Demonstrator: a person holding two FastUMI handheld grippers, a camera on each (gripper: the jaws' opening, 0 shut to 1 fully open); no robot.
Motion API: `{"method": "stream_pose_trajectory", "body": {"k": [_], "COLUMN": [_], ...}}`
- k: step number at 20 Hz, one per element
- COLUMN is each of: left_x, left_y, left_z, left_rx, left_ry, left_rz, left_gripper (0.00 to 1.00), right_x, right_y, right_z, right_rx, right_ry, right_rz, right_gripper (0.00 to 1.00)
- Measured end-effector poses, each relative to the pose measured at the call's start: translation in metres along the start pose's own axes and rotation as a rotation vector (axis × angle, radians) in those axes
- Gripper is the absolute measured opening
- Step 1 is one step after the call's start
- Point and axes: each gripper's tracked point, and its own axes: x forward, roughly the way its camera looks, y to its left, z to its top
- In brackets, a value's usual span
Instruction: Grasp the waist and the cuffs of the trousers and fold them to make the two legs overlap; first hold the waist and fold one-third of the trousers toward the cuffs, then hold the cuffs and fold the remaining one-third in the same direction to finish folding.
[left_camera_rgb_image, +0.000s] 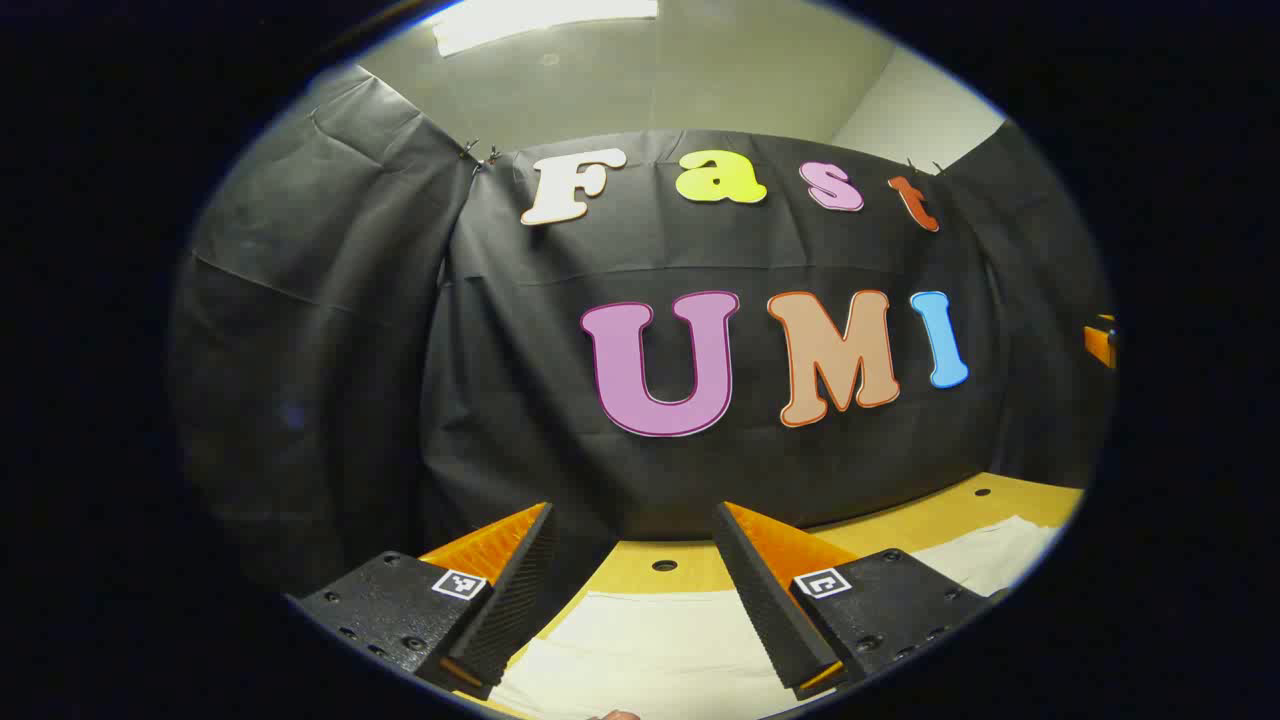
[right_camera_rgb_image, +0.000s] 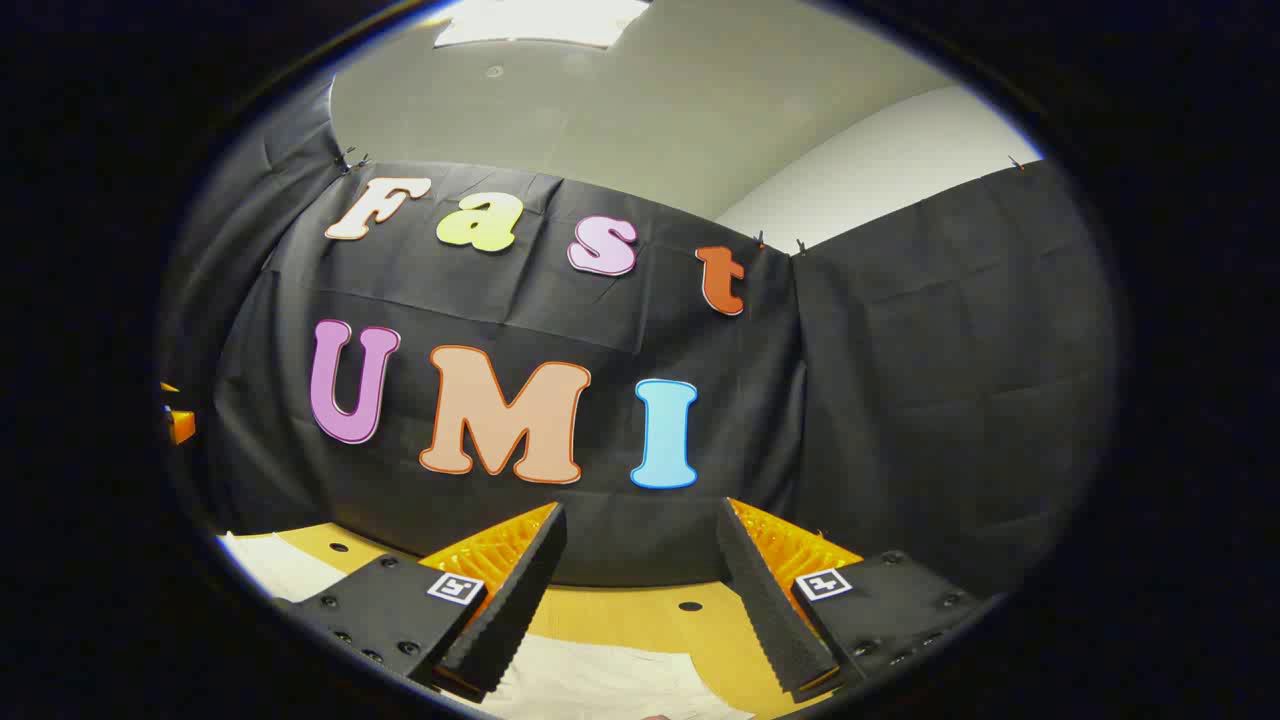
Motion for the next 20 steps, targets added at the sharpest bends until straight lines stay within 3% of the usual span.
{"method": "stream_pose_trajectory", "body": {"k": [14,20], "left_x": [-0.003,-0.005], "left_y": [0.004,0.007], "left_z": [-0.005,-0.02], "left_rx": [0.041,0.14], "left_ry": [0.003,0.024], "left_rz": [0.027,0.013], "left_gripper": [0.95,0.94], "right_x": [0.002,0.003], "right_y": [-0.001,-0.004], "right_z": [-0.011,-0.019], "right_rx": [0.013,0.009], "right_ry": [0.029,0.04], "right_rz": [0.023,0.017], "right_gripper": [0.97,0.97]}}
